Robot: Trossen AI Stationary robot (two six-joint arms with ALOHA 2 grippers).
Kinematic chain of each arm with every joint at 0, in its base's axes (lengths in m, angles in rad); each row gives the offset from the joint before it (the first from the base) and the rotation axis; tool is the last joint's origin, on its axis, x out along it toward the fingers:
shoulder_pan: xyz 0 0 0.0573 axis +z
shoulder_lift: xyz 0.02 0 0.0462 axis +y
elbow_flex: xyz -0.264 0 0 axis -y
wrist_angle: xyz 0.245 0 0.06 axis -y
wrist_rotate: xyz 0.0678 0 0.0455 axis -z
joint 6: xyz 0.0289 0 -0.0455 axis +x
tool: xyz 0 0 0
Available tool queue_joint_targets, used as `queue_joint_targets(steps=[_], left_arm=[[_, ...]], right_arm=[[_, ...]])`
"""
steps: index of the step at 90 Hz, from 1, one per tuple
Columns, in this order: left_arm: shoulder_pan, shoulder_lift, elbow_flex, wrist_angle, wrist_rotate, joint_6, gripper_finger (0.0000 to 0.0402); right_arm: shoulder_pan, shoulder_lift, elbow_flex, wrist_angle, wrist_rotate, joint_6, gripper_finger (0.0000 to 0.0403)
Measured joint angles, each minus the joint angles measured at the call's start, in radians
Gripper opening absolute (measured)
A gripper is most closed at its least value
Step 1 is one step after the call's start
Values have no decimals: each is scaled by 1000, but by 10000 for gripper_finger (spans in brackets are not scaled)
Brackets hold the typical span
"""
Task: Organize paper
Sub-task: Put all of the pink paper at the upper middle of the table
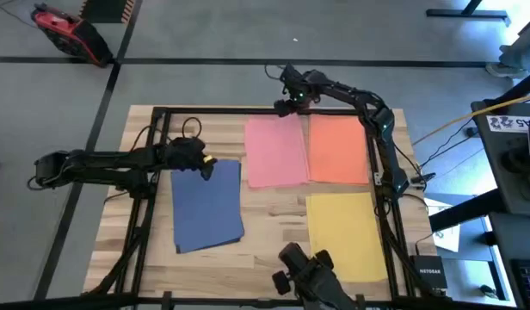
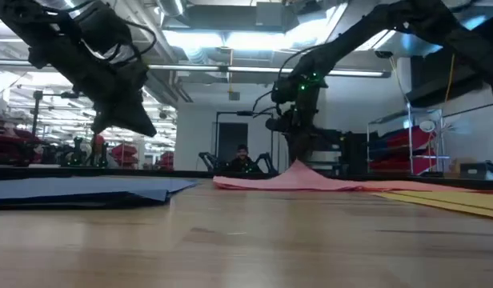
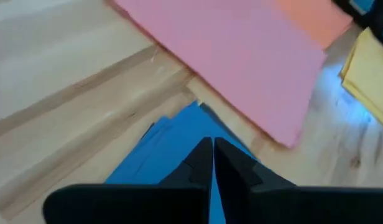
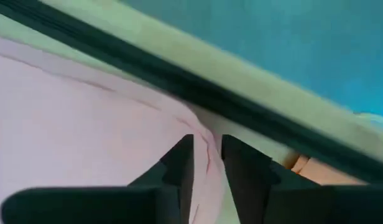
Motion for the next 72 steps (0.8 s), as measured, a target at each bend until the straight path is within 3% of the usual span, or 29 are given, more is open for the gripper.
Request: queue_joint_targets(steps=[14,39,53,72], left_arm=[[15,0,0,5,57,23,0],[57,0,0,-51,83,97,0],[60,0,0,-62,124,121,0],[60,0,0,-55,133,106,0]], right_arm=[[3,0,44,-15,-57,-129,6],[111,-2,125,-142,-110,-410,1],[216,-2,86,-190,-128,-461,0],[339,-2,26,-100,-108,-427,0]])
